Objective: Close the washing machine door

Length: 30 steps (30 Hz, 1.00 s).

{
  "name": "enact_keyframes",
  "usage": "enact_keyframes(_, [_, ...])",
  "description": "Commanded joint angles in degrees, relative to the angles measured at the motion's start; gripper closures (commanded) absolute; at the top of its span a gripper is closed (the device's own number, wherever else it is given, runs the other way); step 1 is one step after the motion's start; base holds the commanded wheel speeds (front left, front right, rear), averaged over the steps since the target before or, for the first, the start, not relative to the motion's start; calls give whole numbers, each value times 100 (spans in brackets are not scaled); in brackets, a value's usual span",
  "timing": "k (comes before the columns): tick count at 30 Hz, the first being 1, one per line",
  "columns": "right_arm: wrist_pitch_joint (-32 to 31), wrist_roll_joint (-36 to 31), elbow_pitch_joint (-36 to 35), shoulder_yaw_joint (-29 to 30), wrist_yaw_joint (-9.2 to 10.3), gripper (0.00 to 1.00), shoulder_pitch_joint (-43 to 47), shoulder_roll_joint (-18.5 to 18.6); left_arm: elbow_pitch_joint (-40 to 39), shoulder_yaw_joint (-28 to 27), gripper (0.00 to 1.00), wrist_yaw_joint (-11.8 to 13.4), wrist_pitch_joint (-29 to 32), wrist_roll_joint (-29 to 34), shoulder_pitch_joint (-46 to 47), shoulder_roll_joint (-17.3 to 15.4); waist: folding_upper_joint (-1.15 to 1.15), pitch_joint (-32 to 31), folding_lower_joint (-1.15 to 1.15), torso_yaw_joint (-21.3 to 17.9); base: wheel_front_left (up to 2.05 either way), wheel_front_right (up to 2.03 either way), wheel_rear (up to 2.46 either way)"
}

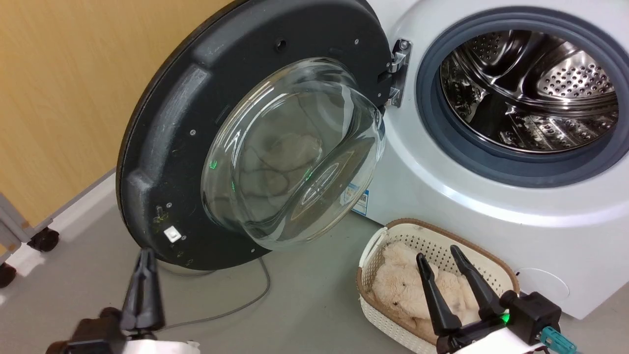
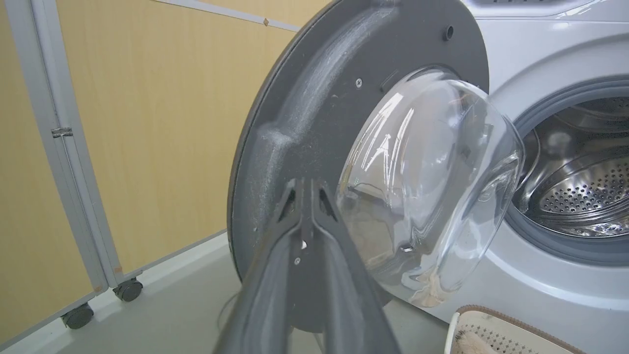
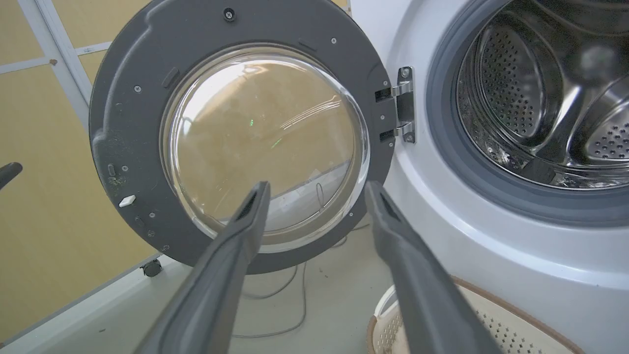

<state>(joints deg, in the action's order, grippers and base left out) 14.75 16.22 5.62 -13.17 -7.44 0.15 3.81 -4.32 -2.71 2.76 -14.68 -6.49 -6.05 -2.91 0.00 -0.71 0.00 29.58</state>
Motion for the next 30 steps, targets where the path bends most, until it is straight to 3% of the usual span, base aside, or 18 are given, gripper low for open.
enact_keyframes(1, [25,12,-4,4,-5,0,36,39,-92,-91,100,-35,-32,-136,27,3,0,34,0,5,0,0,0])
enact_keyframes(6, [25,-34,-51,30,-5,0,43,81,-148,-540,100,-343,-32,-361,336,-161,0,165,0,6,0,0,0])
enact_keyframes(11, [25,-110,-116,61,-5,0,18,200,159,-1089,100,-664,-32,-596,1006,-694,0,404,0,-73,0,0,0])
enact_keyframes(20, [25,-140,-125,-19,-5,0,-249,342,1903,-1788,100,-940,229,-1543,2535,-1931,0,816,0,-431,0,0,0])
enact_keyframes(28, [25,-168,-134,-79,-5,0,-414,466,3822,-2180,100,-1012,1341,-3094,3838,-2436,0,1141,0,-633,0,0,0])
enact_keyframes(30, [25,-162,-126,-80,-5,0,-433,466,4156,-2244,100,-1018,1694,-3496,4040,-2432,0,1161,0,-669,0,0,0])
